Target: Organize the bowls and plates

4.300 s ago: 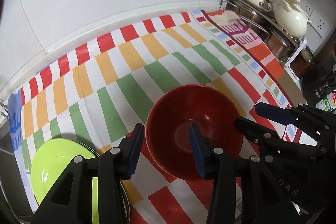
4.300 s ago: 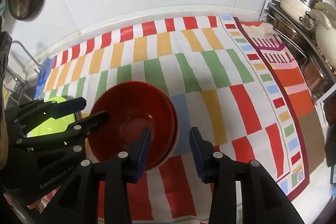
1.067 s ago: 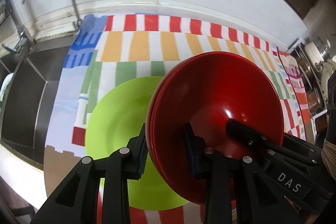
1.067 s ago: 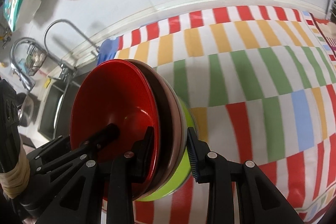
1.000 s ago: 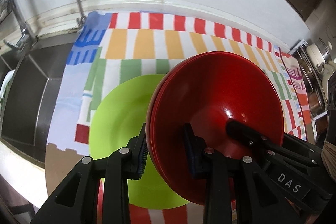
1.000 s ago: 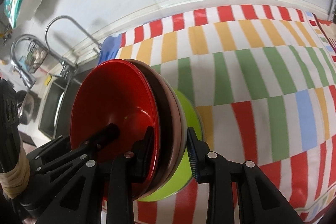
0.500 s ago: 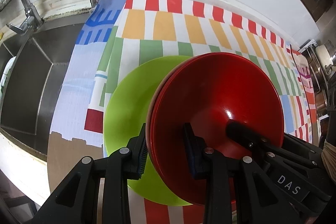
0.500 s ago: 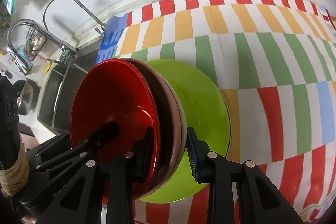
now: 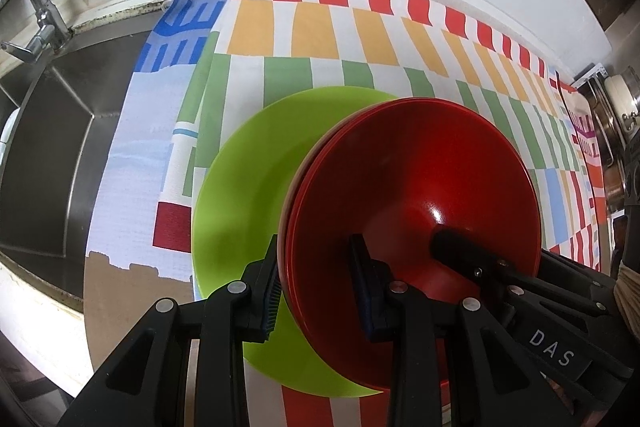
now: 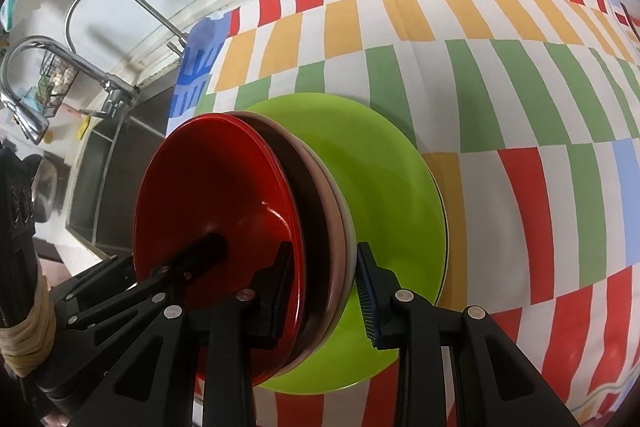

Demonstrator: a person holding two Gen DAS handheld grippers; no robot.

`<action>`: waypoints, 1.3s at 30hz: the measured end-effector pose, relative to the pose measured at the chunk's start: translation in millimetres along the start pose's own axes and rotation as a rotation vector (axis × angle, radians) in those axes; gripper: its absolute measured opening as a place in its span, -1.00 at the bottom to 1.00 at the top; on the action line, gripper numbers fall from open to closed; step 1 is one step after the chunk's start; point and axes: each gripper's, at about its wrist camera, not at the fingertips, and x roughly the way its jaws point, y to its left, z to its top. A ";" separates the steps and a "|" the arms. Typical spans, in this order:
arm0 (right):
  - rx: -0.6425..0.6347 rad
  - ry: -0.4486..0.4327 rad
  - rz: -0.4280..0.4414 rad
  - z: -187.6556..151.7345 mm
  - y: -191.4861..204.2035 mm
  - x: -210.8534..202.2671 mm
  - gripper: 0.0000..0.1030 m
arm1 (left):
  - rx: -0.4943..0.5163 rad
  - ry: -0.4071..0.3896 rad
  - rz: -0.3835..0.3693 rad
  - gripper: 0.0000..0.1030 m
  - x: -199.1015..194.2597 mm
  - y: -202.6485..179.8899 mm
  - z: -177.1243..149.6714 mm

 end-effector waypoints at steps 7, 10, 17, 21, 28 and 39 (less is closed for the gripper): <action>0.001 0.000 -0.001 -0.8 -0.3 3.0 -0.38 | 0.036 -0.009 -0.005 -0.39 0.0 -2.6 0.1; 0.011 -0.003 0.003 -0.7 -0.2 4.3 -0.37 | 0.057 -0.011 -0.010 -0.37 -0.4 -3.1 -0.2; -0.011 -0.061 -0.042 -1.7 4.0 -2.7 -0.24 | 0.066 -0.065 -0.016 -0.06 -10.4 1.2 -1.9; -0.049 -0.155 -0.090 -3.5 9.6 -24.1 -0.08 | 0.069 -0.143 0.000 0.15 -30.0 -0.1 -7.5; -0.114 -0.359 -0.179 -24.3 12.8 -75.5 0.30 | 0.084 -0.348 0.061 0.43 -72.0 -12.9 -32.4; -0.149 -0.559 -0.252 -95.2 -17.5 -137.5 0.58 | 0.083 -0.526 0.139 0.81 -117.8 -55.8 -110.3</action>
